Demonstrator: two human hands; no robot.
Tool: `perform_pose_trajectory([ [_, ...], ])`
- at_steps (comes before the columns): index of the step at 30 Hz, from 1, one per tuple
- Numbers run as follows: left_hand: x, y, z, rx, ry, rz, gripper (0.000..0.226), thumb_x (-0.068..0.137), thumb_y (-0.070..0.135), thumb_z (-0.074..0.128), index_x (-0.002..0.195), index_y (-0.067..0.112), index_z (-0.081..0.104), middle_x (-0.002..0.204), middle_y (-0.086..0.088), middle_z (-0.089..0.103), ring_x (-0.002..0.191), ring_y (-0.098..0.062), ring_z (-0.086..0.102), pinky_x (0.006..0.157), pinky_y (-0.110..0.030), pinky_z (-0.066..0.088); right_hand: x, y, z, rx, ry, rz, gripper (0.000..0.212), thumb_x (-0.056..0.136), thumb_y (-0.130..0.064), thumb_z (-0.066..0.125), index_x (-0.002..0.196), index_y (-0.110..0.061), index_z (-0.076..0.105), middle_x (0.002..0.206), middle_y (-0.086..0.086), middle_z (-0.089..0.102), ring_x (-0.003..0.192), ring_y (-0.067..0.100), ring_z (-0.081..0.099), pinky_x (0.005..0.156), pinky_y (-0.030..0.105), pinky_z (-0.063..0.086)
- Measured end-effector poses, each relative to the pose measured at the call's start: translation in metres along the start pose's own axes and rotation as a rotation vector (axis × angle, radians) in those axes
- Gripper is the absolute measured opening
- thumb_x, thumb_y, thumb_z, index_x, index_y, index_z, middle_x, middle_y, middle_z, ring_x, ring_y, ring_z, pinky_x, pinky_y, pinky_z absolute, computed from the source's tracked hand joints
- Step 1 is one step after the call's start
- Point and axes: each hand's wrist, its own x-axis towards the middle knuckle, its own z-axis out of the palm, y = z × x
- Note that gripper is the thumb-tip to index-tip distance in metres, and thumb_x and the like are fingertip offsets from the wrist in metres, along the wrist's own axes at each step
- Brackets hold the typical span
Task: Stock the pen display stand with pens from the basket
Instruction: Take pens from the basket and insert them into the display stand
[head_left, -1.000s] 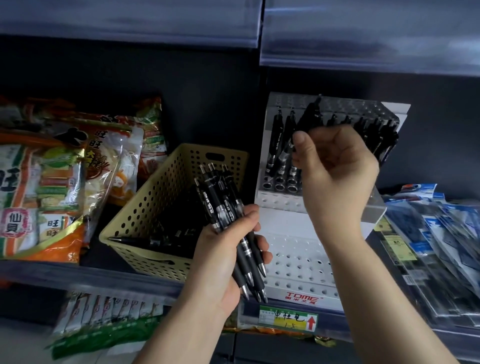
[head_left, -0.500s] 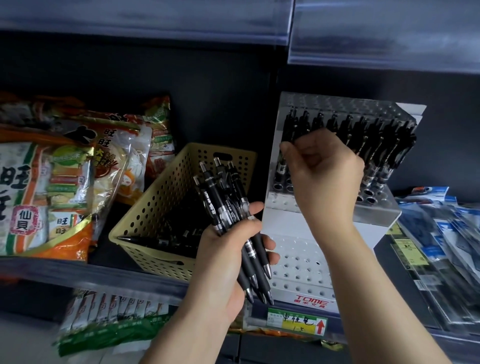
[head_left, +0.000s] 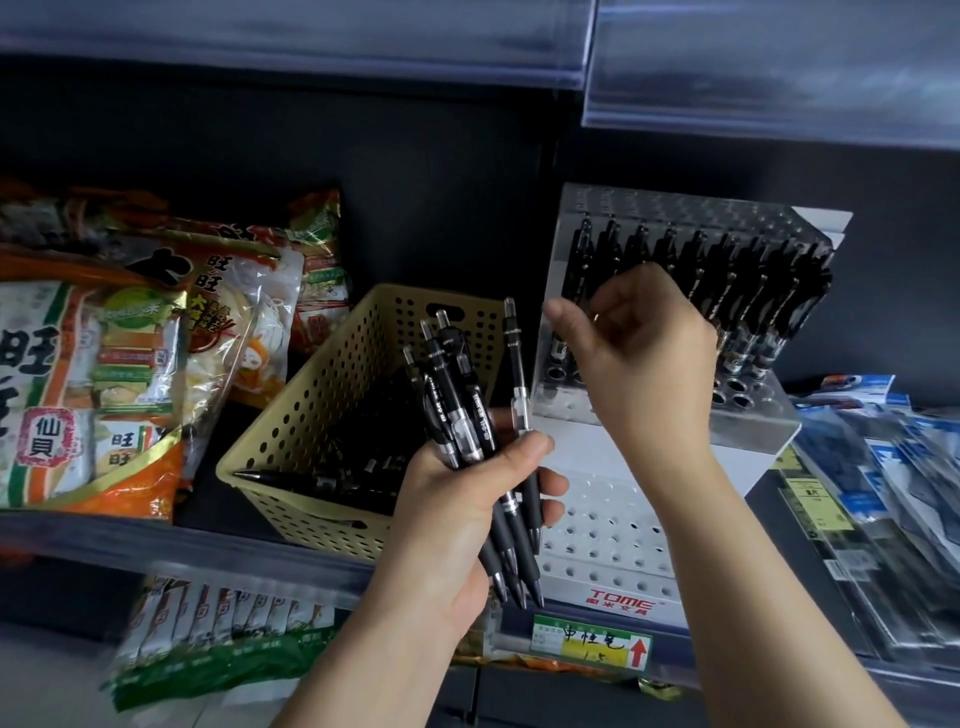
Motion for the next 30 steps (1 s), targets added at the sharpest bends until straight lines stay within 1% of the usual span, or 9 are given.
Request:
perform_pose_trajectory([
  [2, 0.000, 0.001, 0.002, 0.013, -0.012, 0.005, 0.025, 0.062, 0.011, 0.070, 0.085, 0.001, 0.066, 0.074, -0.011, 0.068, 0.055, -0.021, 0.064, 0.051, -0.030, 0.054, 0.001, -0.008, -0.008, 0.116, -0.225, 0.061, 0.031, 0.079, -0.045, 0.071, 0.071, -0.017, 0.061, 0.053, -0.003, 0.057, 0.047, 0.004, 0.048, 0.049, 0.024, 0.041],
  [4, 0.000, 0.001, 0.003, 0.018, -0.029, 0.006, 0.016, 0.060, 0.011, 0.071, 0.076, 0.007, 0.071, 0.074, -0.012, 0.069, 0.055, -0.020, 0.064, 0.051, -0.030, 0.053, 0.001, -0.016, -0.018, 0.232, -0.586, 0.166, 0.032, 0.078, -0.043, 0.071, 0.070, -0.013, 0.066, 0.055, -0.001, 0.059, 0.049, 0.006, 0.049, 0.050, 0.023, 0.040],
  [6, 0.000, 0.001, 0.004, 0.033, -0.040, 0.008, 0.013, 0.060, 0.012, 0.071, 0.072, 0.009, 0.073, 0.075, -0.012, 0.070, 0.056, -0.020, 0.064, 0.051, -0.029, 0.053, 0.001, -0.016, -0.025, 0.326, -0.766, 0.194, 0.036, 0.076, -0.035, 0.073, 0.075, 0.000, 0.066, 0.056, 0.003, 0.056, 0.049, 0.007, 0.047, 0.048, 0.018, 0.037],
  [11, 0.000, 0.000, 0.003, 0.038, -0.057, -0.051, 0.018, 0.071, 0.018, 0.068, 0.085, 0.006, 0.067, 0.075, -0.013, 0.070, 0.055, -0.022, 0.062, 0.047, -0.028, 0.050, 0.003, -0.007, -0.026, 0.548, -0.590, 0.272, 0.047, 0.061, -0.034, 0.076, 0.077, 0.008, 0.061, 0.059, 0.005, 0.058, 0.048, 0.009, 0.052, 0.041, 0.020, 0.036],
  [16, 0.000, 0.003, 0.005, 0.007, -0.093, -0.084, 0.019, 0.078, 0.019, 0.063, 0.091, 0.005, 0.062, 0.075, -0.013, 0.068, 0.049, -0.018, 0.052, 0.039, -0.023, 0.038, 0.009, 0.001, -0.037, 0.767, -0.656, 0.362, 0.017, 0.061, -0.027, 0.074, 0.070, -0.013, 0.070, 0.063, 0.006, 0.065, 0.050, 0.014, 0.059, 0.040, 0.018, 0.042],
  [19, 0.002, 0.001, 0.005, 0.021, -0.085, -0.089, 0.016, 0.082, 0.019, 0.062, 0.091, 0.005, 0.061, 0.076, -0.013, 0.068, 0.049, -0.018, 0.051, 0.039, -0.023, 0.038, 0.010, 0.003, -0.041, 0.767, -0.646, 0.358, 0.014, 0.061, -0.023, 0.075, 0.068, -0.014, 0.066, 0.063, 0.004, 0.066, 0.051, 0.014, 0.061, 0.040, 0.018, 0.043],
  [23, 0.003, -0.002, 0.007, 0.037, -0.045, -0.103, 0.027, 0.078, 0.022, 0.065, 0.096, 0.002, 0.063, 0.080, -0.011, 0.069, 0.048, -0.019, 0.050, 0.040, -0.023, 0.038, 0.012, 0.001, -0.043, 0.760, -0.405, 0.288, 0.011, 0.074, -0.016, 0.071, 0.074, -0.012, 0.061, 0.062, -0.002, 0.064, 0.056, 0.014, 0.063, 0.044, 0.021, 0.046],
  [27, 0.002, -0.004, 0.007, 0.014, -0.034, -0.121, 0.050, 0.070, 0.028, 0.069, 0.107, -0.005, 0.060, 0.075, -0.006, 0.055, 0.046, -0.016, 0.046, 0.039, -0.023, 0.038, 0.014, 0.001, -0.042, 0.623, -0.093, 0.142, 0.014, 0.084, -0.013, 0.070, 0.076, -0.018, 0.060, 0.062, -0.003, 0.064, 0.058, 0.019, 0.064, 0.047, 0.026, 0.049],
  [30, 0.002, -0.004, 0.007, -0.029, -0.065, -0.147, 0.051, 0.071, 0.026, 0.068, 0.110, -0.004, 0.058, 0.071, -0.006, 0.049, 0.046, -0.015, 0.044, 0.038, -0.023, 0.036, 0.013, 0.002, -0.039, 0.494, 0.053, 0.042, 0.014, 0.084, -0.023, 0.068, 0.074, -0.025, 0.059, 0.067, 0.004, 0.065, 0.063, 0.035, 0.063, 0.052, 0.043, 0.052],
])
